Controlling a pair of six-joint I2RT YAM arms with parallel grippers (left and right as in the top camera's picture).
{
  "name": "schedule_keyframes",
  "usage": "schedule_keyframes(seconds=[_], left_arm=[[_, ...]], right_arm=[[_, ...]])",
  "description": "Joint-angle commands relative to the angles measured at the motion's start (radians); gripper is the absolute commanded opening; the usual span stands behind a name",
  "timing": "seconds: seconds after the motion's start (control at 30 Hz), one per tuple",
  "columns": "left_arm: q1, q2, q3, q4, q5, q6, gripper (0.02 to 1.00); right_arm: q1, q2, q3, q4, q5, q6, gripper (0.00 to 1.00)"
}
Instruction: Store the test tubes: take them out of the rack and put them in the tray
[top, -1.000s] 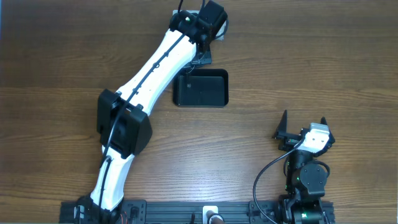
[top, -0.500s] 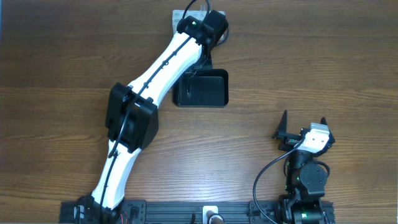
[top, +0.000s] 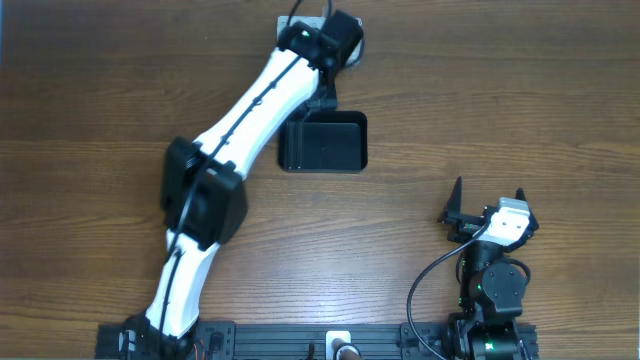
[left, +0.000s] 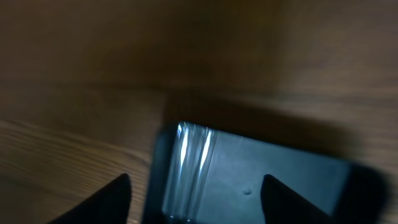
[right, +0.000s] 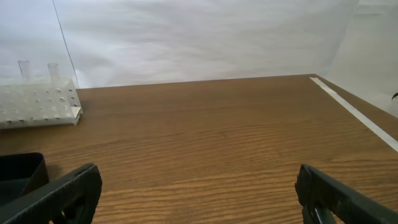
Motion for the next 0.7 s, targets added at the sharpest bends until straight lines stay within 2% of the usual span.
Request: schedule_keyframes(seconds=[0.03, 0.17, 0.23, 0.33, 0.4, 0.53, 0.7], left_arm=[[0.011, -0.353, -0.047, 0.177, -0.185, 0.173, 0.715], [0.041, -0.608, -0.266, 0.499, -0.187, 0.4, 0.825], [0.078, -0.751, -0.426, 0.66, -0.148, 0.472, 0.851], [0.183, -0.976, -0.702, 0.867, -0.014, 0.546, 0.862], [0.3, -1.157, -0.924, 1.007, 0.114, 0.587, 0.886], [0.428, -1.39, -1.211, 1.145, 0.215, 0.652, 0.943], [0.48, -1.671, -1.529, 1.246, 0.218, 0.675, 0.98]], right_arm=[[-0.003, -0.009, -0.006, -0.001, 0.003, 0.003, 0.993], [-0.003, -0.009, -0.006, -0.001, 0.003, 0.003, 0.993], [-0.003, -0.009, -0.006, -0.001, 0.003, 0.003, 0.993], [-0.003, -0.009, -0.006, -0.001, 0.003, 0.003, 0.993], [-0.003, -0.009, -0.006, -0.001, 0.003, 0.003, 0.993], [-0.003, -0.009, -0.006, -0.001, 0.003, 0.003, 0.993], [-0.003, -0.009, -0.006, -0.001, 0.003, 0.003, 0.993]])
